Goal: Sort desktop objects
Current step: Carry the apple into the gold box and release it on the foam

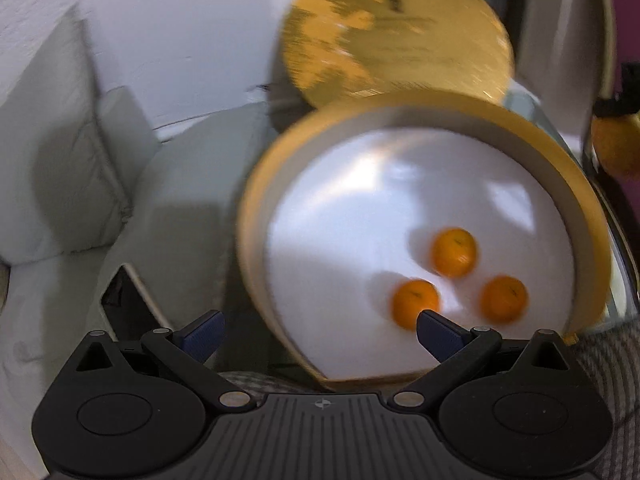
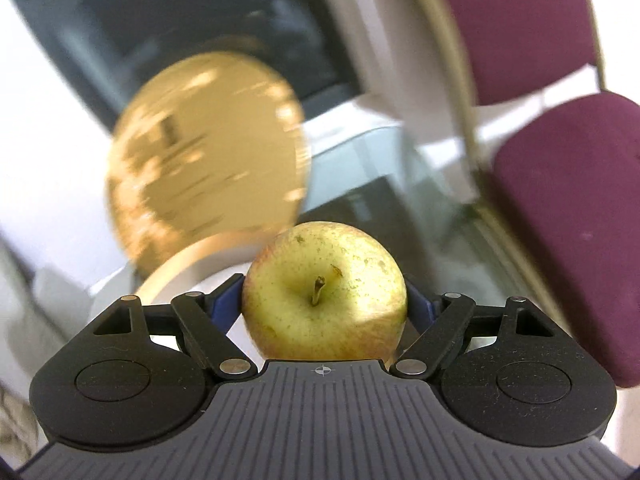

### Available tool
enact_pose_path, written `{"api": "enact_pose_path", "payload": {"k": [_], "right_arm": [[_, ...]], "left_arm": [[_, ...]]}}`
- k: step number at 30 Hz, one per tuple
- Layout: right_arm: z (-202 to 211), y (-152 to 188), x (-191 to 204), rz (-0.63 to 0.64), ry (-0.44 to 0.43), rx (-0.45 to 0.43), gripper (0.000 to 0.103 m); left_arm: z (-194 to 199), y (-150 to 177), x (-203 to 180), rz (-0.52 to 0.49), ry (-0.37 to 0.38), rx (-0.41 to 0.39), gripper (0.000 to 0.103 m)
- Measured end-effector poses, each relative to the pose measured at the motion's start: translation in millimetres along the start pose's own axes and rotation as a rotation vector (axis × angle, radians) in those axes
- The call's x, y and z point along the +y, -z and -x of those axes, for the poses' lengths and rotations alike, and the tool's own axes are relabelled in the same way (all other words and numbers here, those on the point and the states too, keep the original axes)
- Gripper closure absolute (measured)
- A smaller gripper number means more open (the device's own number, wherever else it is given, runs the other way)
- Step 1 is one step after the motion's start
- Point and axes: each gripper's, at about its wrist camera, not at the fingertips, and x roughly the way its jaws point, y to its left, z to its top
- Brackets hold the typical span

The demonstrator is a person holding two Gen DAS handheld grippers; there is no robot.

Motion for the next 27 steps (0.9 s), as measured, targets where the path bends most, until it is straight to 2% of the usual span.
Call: {"api": "enact_pose_path", "payload": {"k": [5,11,16,21,22,27], "right_arm": [[-38.1,26.2,46.4,0.085,-0.013,0.125,0.021],[-87.4,51.2,58.2,0.132,0.079,0.226,0.021],[-103.2,61.3,55.0,0.145,0.122,0.258,0.020],[-106.7,57.6,54.6,0.145,0.121,0.262,0.020],[-106.4,56.5,53.8,0.136,0.114,0.272,0.016],[-101.5,51.1,51.7,0.125,0.110,0.262,0.013]], "left_arm": [[-7.6,2.0,33.2,0.092,-0.011,0.011,0.001],[-23.9,10.4,46.3,0.114,0.007,0.045,0.001],[-38.1,10.1,45.9,0.113,0.018,0.070,0.001],[-41.0,10.2,43.0,0.109,0.026,0.078,0.001],[-40.6,10.2,42.0,0.107,0.026,0.077,0.001],[-34.5,14.7,38.2,0.101,0.018,0.077,0.001]]}}
